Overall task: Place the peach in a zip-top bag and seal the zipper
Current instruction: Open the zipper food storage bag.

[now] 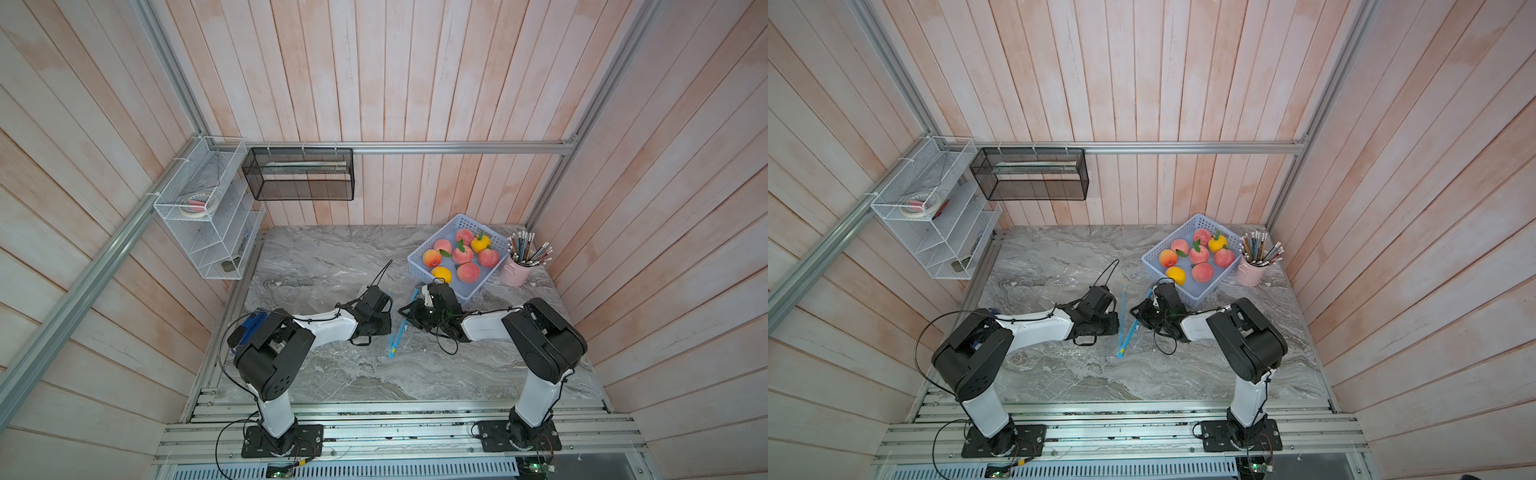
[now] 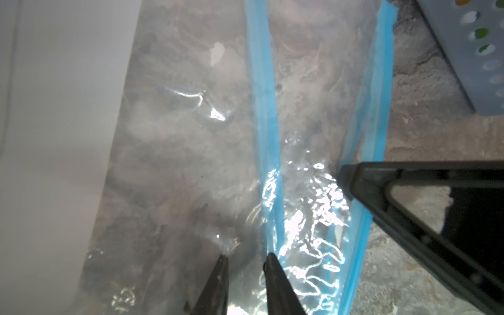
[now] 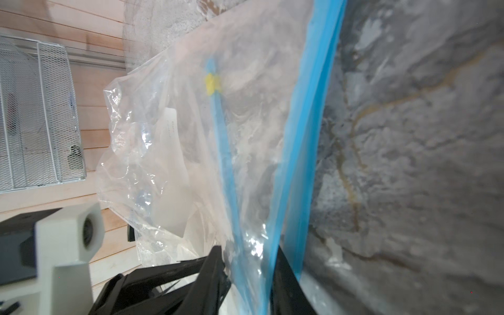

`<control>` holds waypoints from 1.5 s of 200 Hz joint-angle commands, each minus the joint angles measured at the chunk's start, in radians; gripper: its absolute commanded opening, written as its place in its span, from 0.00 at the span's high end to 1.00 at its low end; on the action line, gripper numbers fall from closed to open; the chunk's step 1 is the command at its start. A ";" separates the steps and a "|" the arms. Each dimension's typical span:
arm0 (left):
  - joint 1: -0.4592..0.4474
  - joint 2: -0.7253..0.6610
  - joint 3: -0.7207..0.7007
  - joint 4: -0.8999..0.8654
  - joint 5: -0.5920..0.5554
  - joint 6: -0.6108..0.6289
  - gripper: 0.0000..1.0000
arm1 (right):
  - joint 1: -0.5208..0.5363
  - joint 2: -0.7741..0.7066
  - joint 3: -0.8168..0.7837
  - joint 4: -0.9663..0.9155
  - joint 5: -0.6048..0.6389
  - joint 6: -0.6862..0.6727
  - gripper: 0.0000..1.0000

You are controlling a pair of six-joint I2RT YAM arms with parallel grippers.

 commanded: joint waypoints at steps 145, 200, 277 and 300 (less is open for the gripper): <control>0.016 -0.100 -0.061 -0.062 0.033 0.045 0.73 | -0.028 0.073 0.038 0.174 -0.011 -0.034 1.00; -0.010 -0.300 -0.129 -0.025 0.102 0.082 0.48 | -0.009 -0.044 -0.002 0.221 -0.031 0.061 1.00; -0.070 -0.288 -0.133 0.061 0.006 0.051 0.26 | 0.046 -0.086 -0.024 0.280 -0.027 0.179 1.00; -0.073 -0.259 -0.118 0.071 -0.041 0.034 0.23 | 0.056 -0.088 -0.024 0.288 -0.023 0.190 1.00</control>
